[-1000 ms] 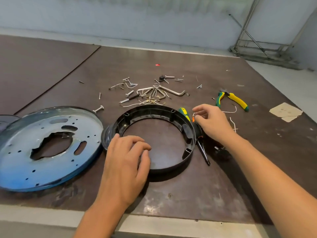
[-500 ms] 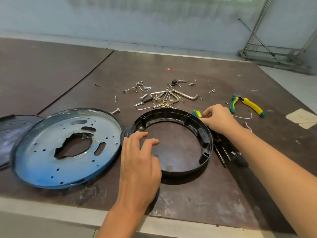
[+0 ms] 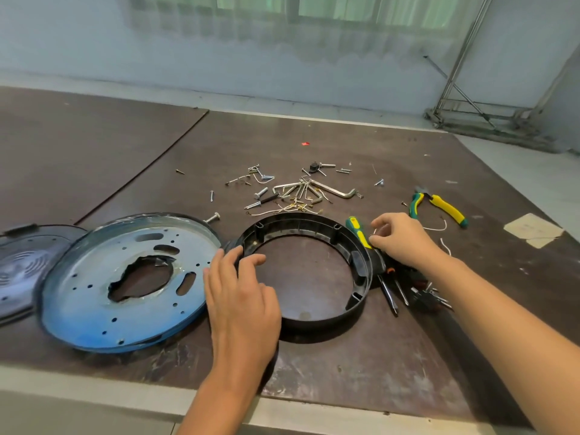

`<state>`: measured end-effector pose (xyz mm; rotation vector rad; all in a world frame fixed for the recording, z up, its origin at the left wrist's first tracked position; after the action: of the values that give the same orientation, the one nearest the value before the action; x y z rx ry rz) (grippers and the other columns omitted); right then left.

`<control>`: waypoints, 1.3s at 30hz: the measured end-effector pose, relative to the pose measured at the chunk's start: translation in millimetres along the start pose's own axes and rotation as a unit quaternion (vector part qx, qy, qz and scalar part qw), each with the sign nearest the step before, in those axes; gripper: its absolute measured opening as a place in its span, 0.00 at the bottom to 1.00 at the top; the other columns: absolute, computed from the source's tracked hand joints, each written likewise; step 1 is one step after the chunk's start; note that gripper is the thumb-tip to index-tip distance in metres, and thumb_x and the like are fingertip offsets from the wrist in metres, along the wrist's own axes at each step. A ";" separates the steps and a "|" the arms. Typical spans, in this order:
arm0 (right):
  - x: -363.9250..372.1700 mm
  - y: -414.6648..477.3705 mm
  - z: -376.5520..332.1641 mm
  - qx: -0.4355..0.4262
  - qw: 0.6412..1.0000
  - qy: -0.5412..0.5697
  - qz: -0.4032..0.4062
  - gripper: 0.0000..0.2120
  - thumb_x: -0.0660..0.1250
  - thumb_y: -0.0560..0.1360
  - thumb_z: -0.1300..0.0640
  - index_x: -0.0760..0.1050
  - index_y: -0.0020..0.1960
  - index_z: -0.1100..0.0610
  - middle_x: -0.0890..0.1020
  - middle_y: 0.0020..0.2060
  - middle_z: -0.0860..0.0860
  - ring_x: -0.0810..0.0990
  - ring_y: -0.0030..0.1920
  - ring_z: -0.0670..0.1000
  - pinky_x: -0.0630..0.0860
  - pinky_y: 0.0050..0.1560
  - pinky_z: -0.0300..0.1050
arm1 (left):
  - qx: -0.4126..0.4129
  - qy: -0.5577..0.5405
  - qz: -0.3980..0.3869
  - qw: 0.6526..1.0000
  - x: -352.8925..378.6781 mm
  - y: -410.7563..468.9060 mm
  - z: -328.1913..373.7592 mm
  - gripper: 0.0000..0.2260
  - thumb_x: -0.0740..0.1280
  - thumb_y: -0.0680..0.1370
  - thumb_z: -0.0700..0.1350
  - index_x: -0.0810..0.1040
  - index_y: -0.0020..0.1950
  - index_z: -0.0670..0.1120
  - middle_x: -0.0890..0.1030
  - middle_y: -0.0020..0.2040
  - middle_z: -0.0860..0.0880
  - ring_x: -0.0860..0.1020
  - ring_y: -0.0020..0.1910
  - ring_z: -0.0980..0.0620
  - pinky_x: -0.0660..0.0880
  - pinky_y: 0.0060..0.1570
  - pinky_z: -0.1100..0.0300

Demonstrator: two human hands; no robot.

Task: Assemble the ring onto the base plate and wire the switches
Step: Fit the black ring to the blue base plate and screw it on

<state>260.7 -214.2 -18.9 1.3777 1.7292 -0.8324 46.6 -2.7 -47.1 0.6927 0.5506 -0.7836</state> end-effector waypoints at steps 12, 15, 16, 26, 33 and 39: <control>-33.2 -17.3 7.6 -0.001 0.935 0.289 0.207 0.12 0.71 0.70 0.64 0.83 0.53 0.59 0.85 0.39 0.52 0.82 0.35 0.46 0.79 0.39 0.41 | 0.019 -0.036 0.006 0.999 -28.0 26.7 -21.5 0.12 0.56 0.82 0.42 0.75 0.62 0.50 0.75 0.57 0.53 0.72 0.58 0.54 0.70 0.57 0.56; -51.7 -43.3 -0.5 -0.057 0.877 0.398 0.263 0.11 0.69 0.72 0.66 0.83 0.52 0.55 0.85 0.40 0.51 0.82 0.36 0.43 0.79 0.38 0.38 | 0.049 -0.018 -0.081 0.995 -33.4 31.7 -32.7 0.16 0.58 0.81 0.38 0.77 0.64 0.51 0.73 0.63 0.52 0.69 0.64 0.55 0.68 0.65 0.58; -53.8 -53.5 -3.8 -0.066 0.861 0.425 0.273 0.12 0.69 0.73 0.65 0.83 0.52 0.52 0.85 0.42 0.52 0.83 0.39 0.46 0.80 0.40 0.40 | 0.061 0.005 -0.108 0.992 -33.0 30.1 -33.8 0.16 0.58 0.81 0.39 0.76 0.65 0.52 0.70 0.66 0.53 0.67 0.66 0.56 0.65 0.67 0.60; -26.4 -111.4 -20.6 -0.129 0.670 0.688 0.245 0.16 0.56 0.80 0.70 0.69 0.61 0.54 0.80 0.51 0.57 0.81 0.46 0.56 0.79 0.39 0.48 | 0.083 0.097 -0.153 0.980 -41.2 27.5 -40.0 0.25 0.65 0.75 0.42 0.69 0.70 0.60 0.62 0.75 0.53 0.64 0.73 0.51 0.71 0.66 0.50; -15.4 -118.5 -22.6 -0.217 0.910 0.337 0.107 0.21 0.73 0.72 0.53 0.75 0.64 0.49 0.83 0.48 0.48 0.78 0.39 0.43 0.74 0.41 0.33 | 0.071 0.146 -0.151 0.975 -35.6 28.9 -41.6 0.21 0.71 0.74 0.43 0.75 0.62 0.62 0.60 0.75 0.53 0.69 0.71 0.47 0.77 0.56 0.48; 24.5 -134.4 -65.8 -0.332 0.937 -0.080 -0.071 0.23 0.71 0.71 0.34 0.76 0.62 0.42 0.82 0.53 0.39 0.79 0.54 0.41 0.77 0.55 0.42 | 0.088 0.159 -0.120 0.976 -33.2 29.1 -41.7 0.24 0.72 0.74 0.42 0.71 0.65 0.62 0.62 0.74 0.54 0.77 0.62 0.47 0.80 0.47 0.50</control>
<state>115.4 -174.0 -3.1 0.7181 1.7657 -0.3553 41.8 57.5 -41.8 0.9355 0.8742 -0.9627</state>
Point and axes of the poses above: each hand's wrist, its own y-axis towards the middle knuckle, its own x-axis out of the palm, z = x × y, the point moved 1 cm from there along y, towards the middle knuckle
